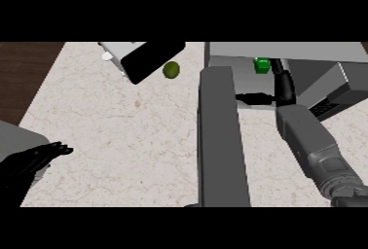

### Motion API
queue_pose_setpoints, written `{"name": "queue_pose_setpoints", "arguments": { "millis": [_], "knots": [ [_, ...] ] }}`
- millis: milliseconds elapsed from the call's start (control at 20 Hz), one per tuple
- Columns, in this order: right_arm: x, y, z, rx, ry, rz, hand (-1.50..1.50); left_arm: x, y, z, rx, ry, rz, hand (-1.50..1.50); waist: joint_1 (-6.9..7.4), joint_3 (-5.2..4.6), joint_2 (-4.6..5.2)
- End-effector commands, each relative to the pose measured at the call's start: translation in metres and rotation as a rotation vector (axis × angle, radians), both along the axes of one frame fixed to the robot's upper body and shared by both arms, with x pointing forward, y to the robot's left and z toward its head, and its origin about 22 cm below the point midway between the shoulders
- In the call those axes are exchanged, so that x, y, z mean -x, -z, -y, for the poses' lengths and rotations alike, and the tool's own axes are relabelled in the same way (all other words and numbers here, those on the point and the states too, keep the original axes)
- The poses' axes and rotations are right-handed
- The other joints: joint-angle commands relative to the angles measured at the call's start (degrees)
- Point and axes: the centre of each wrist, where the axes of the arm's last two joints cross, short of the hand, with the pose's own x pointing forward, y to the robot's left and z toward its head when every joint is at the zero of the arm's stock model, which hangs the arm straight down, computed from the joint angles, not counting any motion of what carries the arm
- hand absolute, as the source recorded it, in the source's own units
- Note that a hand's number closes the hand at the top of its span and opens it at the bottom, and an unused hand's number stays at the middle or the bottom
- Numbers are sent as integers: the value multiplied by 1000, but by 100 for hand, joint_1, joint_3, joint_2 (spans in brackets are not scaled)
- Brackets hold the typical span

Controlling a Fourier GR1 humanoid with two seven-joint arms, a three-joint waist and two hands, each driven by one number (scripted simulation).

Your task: Pick up the milk, place it into the microwave and close the microwave

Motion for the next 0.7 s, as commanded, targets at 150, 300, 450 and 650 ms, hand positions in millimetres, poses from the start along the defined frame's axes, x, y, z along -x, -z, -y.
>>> {"name": "queue_pose_setpoints", "arguments": {
  "millis": [150, 300, 450, 650],
  "knots": [
    [38, 52, -2, -203, -128, -51, -150, -4, 6, 18, -7, 62, -50, 150, -237, -12, -114],
    [48, 64, -1, -279, -150, -68, -150, 0, -2, 49, 16, 100, -59, 150, -281, -13, -145],
    [70, 84, 15, -279, -155, -55, -150, 5, -5, 43, 4, 105, -54, 150, -299, -18, -160],
    [89, 101, 6, -273, -192, -80, -150, -22, 1, 58, -7, 117, -103, 150, -444, -28, -205]
  ]
}}
